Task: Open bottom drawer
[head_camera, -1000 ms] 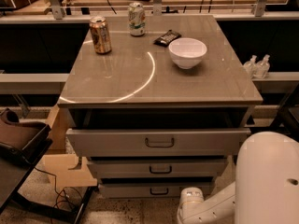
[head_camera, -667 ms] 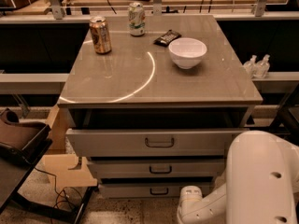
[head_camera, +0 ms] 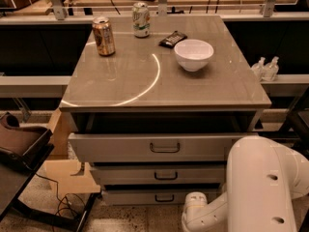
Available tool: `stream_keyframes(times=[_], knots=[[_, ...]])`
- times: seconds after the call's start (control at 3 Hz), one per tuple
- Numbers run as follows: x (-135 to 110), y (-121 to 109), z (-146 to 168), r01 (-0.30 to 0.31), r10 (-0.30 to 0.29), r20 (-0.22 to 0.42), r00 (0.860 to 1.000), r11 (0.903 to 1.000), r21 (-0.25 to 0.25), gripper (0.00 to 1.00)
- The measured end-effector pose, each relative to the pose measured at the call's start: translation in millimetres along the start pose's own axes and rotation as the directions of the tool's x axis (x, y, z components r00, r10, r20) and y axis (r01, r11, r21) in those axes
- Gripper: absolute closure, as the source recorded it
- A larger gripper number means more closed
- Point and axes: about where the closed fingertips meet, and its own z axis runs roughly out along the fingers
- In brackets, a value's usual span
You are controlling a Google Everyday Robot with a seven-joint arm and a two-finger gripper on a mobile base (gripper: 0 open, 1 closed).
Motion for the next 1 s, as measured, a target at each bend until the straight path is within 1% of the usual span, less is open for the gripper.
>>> stream_keyframes(times=[0.33, 0.67, 1.0], knots=[[-2.1, -4.9, 10.5, 0.018, -0.018, -0.004, 1.0, 0.9998, 0.003, 0.0], [-7.3, -11.9, 25.4, 0.038, -0.038, 0.01, 0.999, 0.9992, -0.008, 0.0], [-19.0, -16.5, 34.5, 0.071, -0.07, 0.038, 0.997, 0.9974, -0.018, 0.0]])
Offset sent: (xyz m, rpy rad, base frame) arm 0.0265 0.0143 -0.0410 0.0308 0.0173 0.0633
